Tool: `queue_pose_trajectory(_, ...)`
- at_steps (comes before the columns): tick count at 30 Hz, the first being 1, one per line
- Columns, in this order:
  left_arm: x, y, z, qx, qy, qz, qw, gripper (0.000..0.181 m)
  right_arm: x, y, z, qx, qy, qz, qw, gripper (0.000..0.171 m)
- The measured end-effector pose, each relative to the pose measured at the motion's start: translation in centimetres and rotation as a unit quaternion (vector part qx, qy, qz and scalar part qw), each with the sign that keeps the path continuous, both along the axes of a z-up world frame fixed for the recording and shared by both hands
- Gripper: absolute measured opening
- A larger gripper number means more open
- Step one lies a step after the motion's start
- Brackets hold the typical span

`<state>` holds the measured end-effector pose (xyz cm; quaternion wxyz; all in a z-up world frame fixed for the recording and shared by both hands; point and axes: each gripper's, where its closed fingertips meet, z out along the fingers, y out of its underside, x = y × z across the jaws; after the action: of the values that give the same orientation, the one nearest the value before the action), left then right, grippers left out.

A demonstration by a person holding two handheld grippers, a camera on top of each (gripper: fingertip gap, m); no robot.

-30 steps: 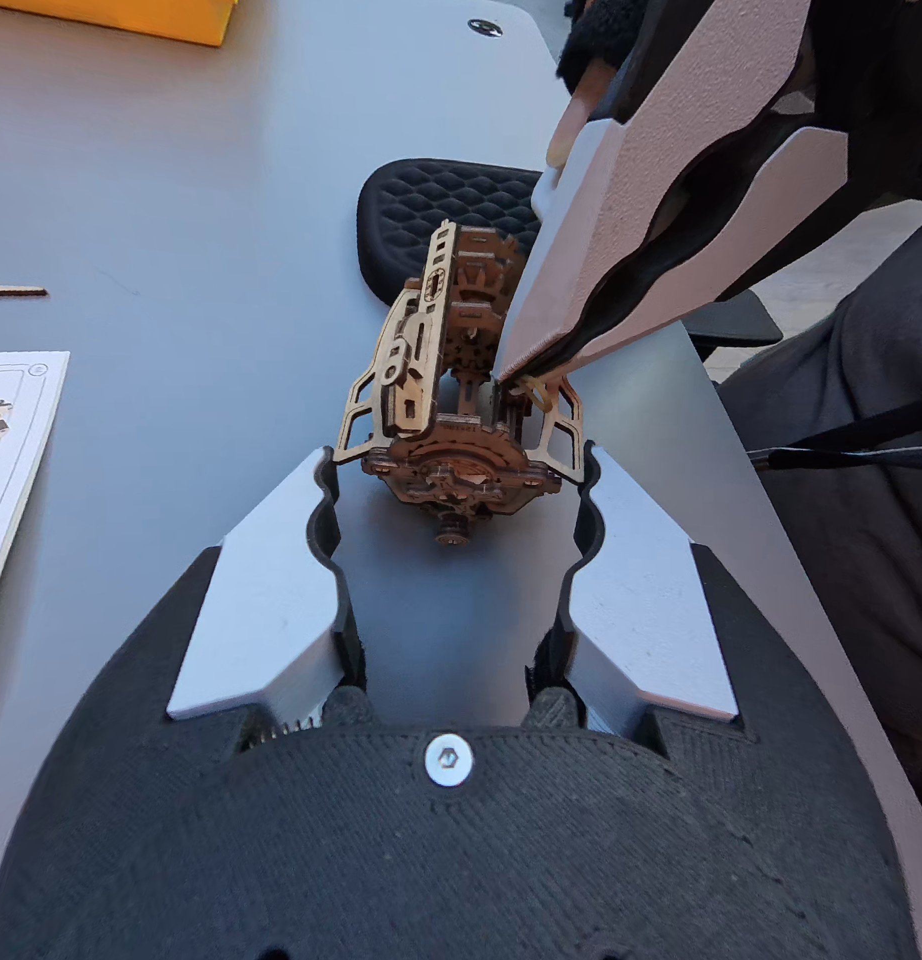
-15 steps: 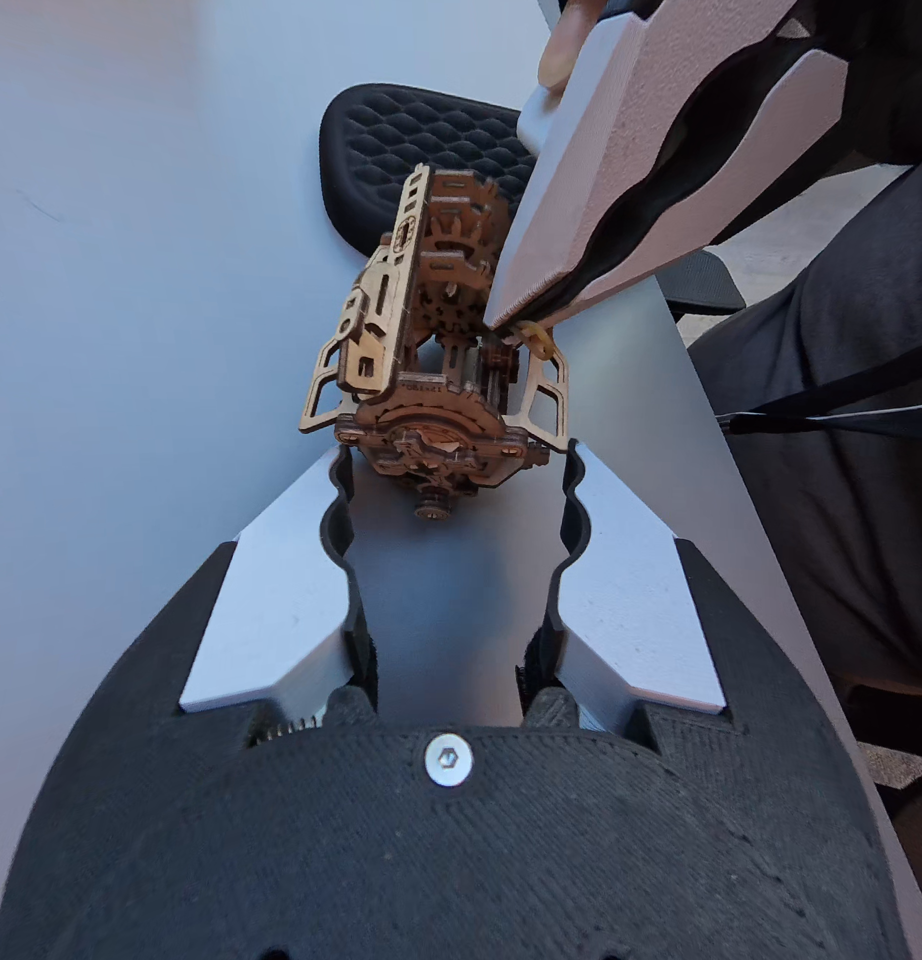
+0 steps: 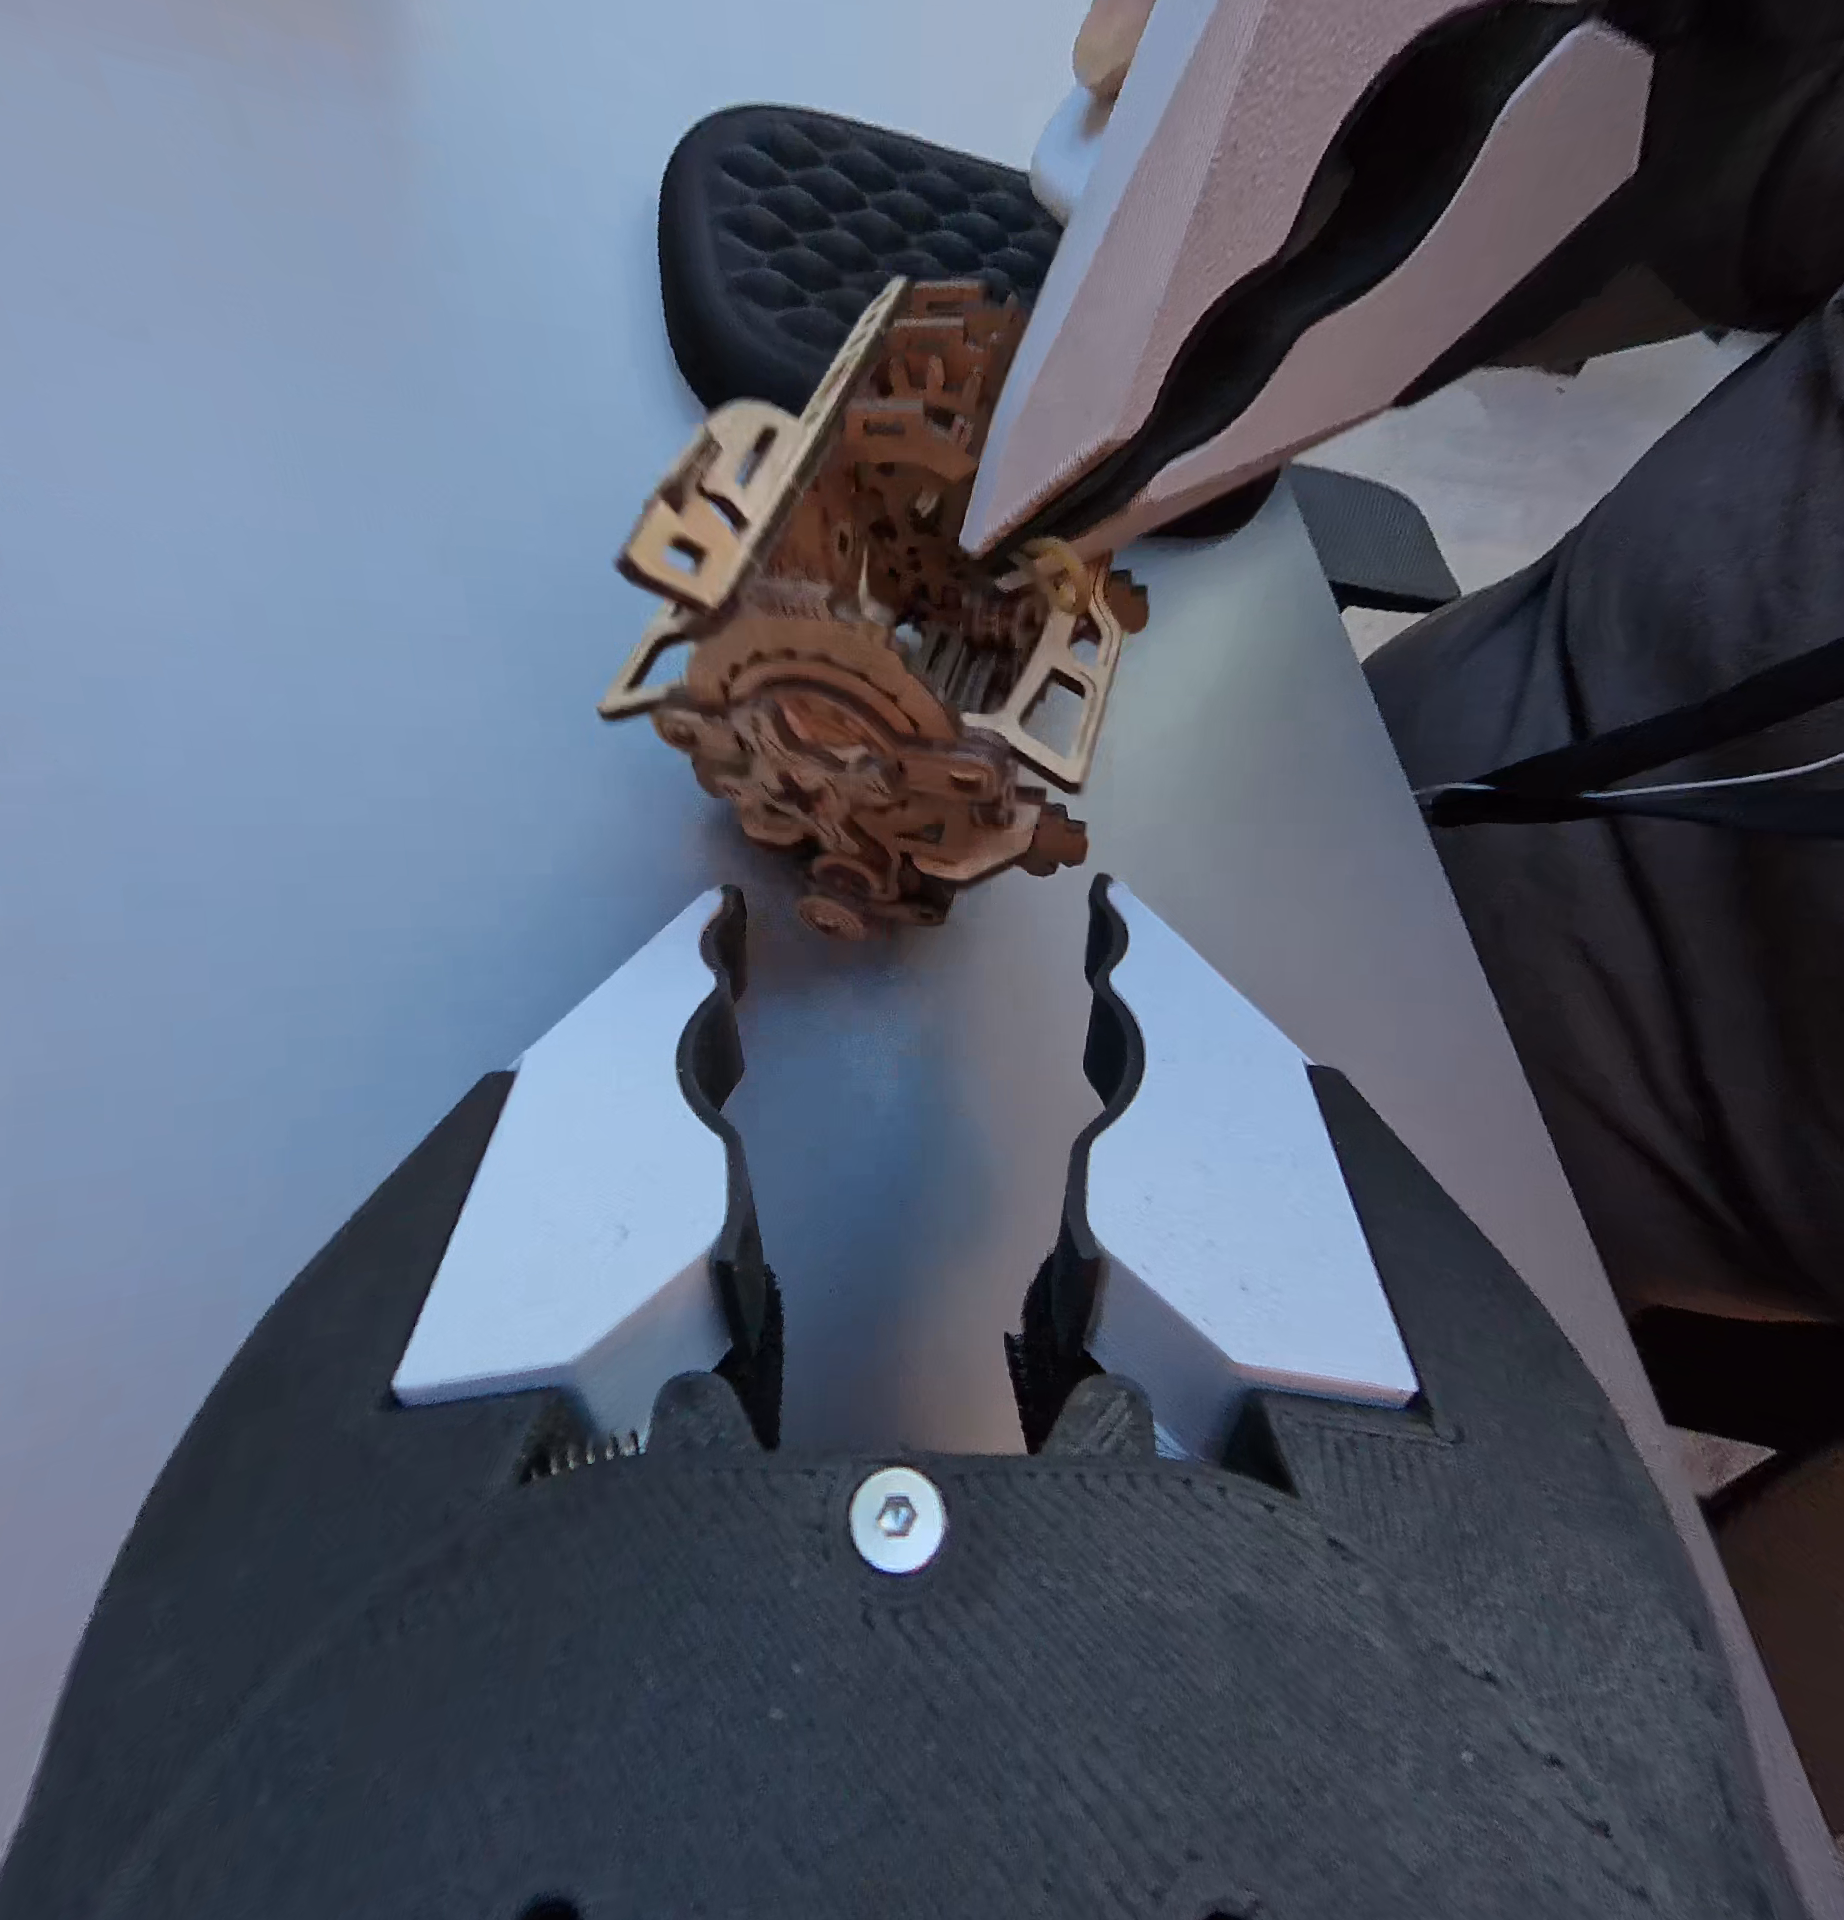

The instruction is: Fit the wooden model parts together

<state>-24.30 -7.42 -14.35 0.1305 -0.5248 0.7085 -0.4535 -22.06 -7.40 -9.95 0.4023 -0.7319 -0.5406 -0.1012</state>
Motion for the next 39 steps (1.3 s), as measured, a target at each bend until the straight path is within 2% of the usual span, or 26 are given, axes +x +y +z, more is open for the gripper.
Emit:
queue_pose_trajectory(1, -0.3, 0.2, -0.2, 0.012, 0.007, -0.002, 1.0, 0.064, 0.1, 0.1, 0.0, -0.003, -0.001, 0.0, 1.0, 0.0)
queue_pose_trajectory(5, -0.4, 0.8, 0.3, 0.019, -0.006, 0.005, 1.0, 0.064, 0.0, 0.1, -0.2, -0.008, 0.0, 0.004, 1.0, 0.0)
queue_pose_trajectory(12, -0.4, 1.2, 1.2, -0.046, -0.023, 0.009, 0.999, 0.064, 0.1, 0.4, -0.1, -0.007, -0.003, 0.018, 1.0, 0.0)
queue_pose_trajectory(17, -0.3, 2.2, 1.3, -0.021, -0.031, 0.018, 0.999, 0.064, 0.5, 0.7, -0.1, -0.001, -0.018, 0.039, 0.999, 0.0)
queue_pose_trajectory(21, 0.5, 3.8, 2.2, -0.09, -0.042, 0.043, 0.994, 0.065, 0.6, 0.6, -0.1, 0.009, -0.022, 0.051, 0.998, 0.0)
queue_pose_trajectory(24, 1.3, 3.9, 2.7, -0.119, -0.047, 0.03, 0.991, 0.064, 0.6, 0.6, -0.1, 0.014, -0.02, 0.058, 0.998, 0.0)
queue_pose_trajectory(30, 1.3, 3.3, 2.7, -0.092, -0.056, -0.009, 0.994, 0.07, 0.9, 0.5, -0.1, 0.02, -0.018, 0.076, 0.997, 0.0)
queue_pose_trajectory(34, 1.3, 2.8, 1.8, -0.088, -0.023, -0.024, 0.996, 0.069, 0.8, 0.6, -0.1, 0.023, -0.016, 0.094, 0.995, 0.0)
queue_pose_trajectory(39, 1.3, 2.1, 1.2, -0.134, 0.02, -0.046, 0.99, 0.055, 1.0, 0.7, -0.1, 0.023, -0.014, 0.1, 0.995, 0.0)
